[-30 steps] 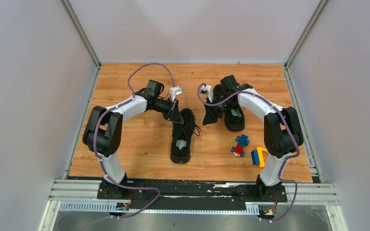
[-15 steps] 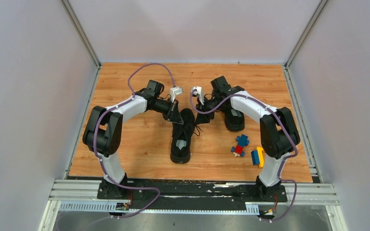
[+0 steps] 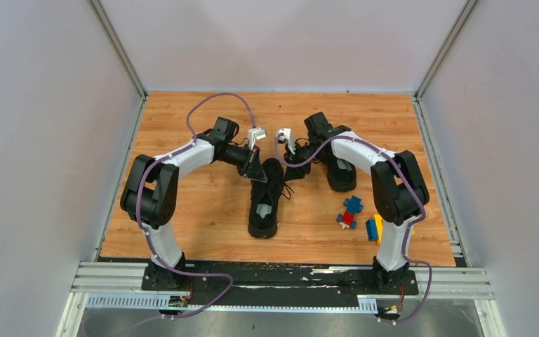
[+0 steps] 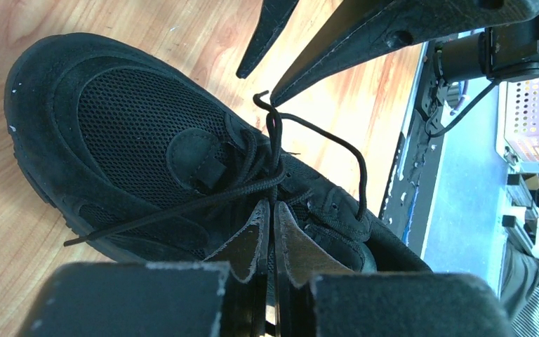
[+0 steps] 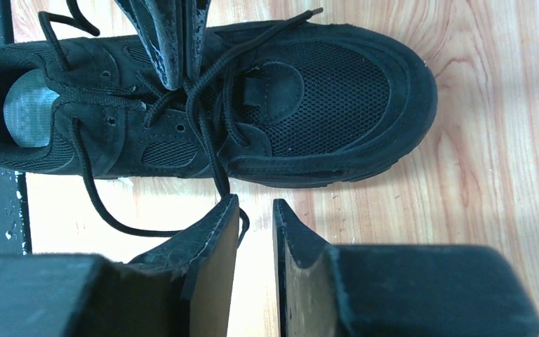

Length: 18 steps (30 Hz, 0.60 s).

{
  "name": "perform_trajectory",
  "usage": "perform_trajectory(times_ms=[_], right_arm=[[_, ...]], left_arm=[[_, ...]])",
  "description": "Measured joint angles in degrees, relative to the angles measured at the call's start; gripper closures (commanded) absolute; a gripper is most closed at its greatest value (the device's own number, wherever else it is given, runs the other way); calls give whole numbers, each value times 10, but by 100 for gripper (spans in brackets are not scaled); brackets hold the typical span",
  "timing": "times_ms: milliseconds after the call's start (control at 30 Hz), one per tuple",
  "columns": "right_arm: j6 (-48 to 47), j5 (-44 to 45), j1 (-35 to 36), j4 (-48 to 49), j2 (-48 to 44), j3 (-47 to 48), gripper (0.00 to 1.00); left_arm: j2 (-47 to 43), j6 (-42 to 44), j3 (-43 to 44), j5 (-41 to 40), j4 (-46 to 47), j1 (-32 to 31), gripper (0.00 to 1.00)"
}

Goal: Tie the shoes
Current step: Cross the shoelace with the shoelace.

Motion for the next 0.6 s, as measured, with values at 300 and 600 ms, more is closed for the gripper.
perform_trajectory(times_ms=[300, 600], right_arm=[[-53, -25, 5, -19, 0, 15, 73], [-83, -26, 10, -40, 10, 33, 81]], left_arm=[[0, 3, 1, 0, -7, 0, 94], [0, 5, 2, 0, -10, 0, 94]])
